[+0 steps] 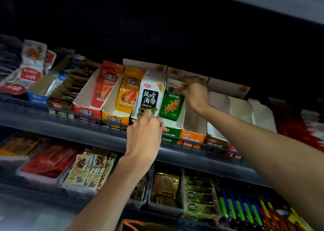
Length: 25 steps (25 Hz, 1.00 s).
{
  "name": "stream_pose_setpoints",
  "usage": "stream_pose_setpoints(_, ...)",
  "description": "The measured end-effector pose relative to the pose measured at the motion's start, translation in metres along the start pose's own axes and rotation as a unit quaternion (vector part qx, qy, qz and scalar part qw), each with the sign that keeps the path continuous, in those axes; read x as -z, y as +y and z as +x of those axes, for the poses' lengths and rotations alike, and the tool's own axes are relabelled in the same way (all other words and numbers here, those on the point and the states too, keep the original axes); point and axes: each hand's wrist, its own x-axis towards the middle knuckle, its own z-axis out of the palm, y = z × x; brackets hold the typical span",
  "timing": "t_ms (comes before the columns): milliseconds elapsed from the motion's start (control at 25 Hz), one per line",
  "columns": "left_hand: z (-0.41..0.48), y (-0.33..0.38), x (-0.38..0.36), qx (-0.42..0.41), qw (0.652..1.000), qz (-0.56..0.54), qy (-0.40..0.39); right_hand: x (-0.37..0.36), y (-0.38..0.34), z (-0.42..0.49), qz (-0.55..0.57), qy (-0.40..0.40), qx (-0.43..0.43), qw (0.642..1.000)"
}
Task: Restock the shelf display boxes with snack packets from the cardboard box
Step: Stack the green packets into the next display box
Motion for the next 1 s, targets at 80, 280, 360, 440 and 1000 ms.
stream_pose_setpoints(80,0.000,-0.001,-0.001,0.000,1.000,-0.002,0.002,-0.006,0.005,-0.002,-0.080,-0.015,0.031,0.996)
stream_pose_setpoints(280,0.001,0.000,-0.002,-0.002,1.000,-0.001,0.007,-0.005,-0.003,-0.004,-0.227,0.013,0.092,0.969)
stream_pose_setpoints(360,0.000,0.000,-0.002,-0.001,1.000,-0.001,0.010,0.001,-0.012,-0.007,-0.294,0.076,0.117,0.946)
stream_pose_setpoints(440,0.000,0.000,-0.002,0.000,1.000,-0.003,0.011,0.008,-0.023,-0.012,-0.303,0.104,0.141,0.937)
stream_pose_setpoints(1000,-0.002,-0.001,-0.005,-0.016,1.000,-0.005,0.008,-0.001,-0.027,-0.023,-0.271,-0.136,0.144,0.942)
